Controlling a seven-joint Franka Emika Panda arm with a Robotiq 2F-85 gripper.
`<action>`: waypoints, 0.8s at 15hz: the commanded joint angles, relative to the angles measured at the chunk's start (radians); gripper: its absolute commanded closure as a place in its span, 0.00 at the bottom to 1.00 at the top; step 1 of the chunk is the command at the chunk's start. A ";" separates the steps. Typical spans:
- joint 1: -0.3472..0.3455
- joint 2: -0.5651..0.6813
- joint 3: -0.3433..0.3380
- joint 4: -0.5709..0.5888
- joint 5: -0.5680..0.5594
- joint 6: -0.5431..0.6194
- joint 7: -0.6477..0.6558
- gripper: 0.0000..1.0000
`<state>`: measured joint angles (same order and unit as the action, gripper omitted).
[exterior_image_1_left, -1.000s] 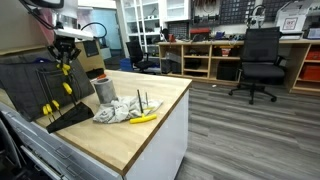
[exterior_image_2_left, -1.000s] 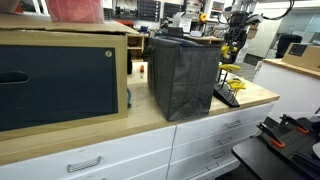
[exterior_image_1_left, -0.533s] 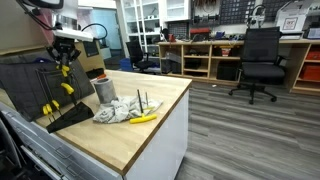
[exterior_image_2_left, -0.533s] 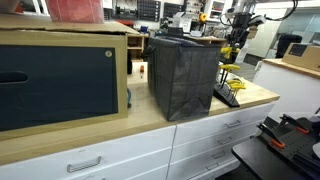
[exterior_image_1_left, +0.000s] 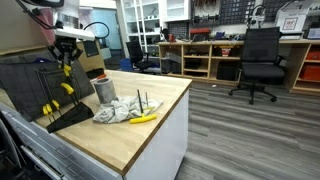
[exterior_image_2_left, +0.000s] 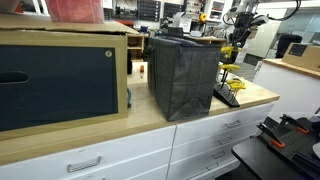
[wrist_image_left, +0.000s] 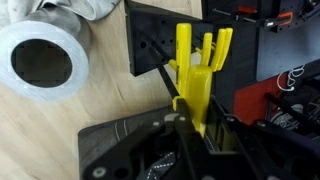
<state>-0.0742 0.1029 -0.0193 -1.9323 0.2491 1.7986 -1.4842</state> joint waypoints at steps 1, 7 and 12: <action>0.005 -0.027 0.004 -0.033 0.030 0.038 0.006 0.94; 0.006 -0.023 0.006 -0.043 0.021 0.068 0.016 0.94; -0.002 -0.019 -0.005 -0.050 0.022 0.065 0.011 0.94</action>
<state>-0.0721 0.1041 -0.0194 -1.9643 0.2616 1.8462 -1.4824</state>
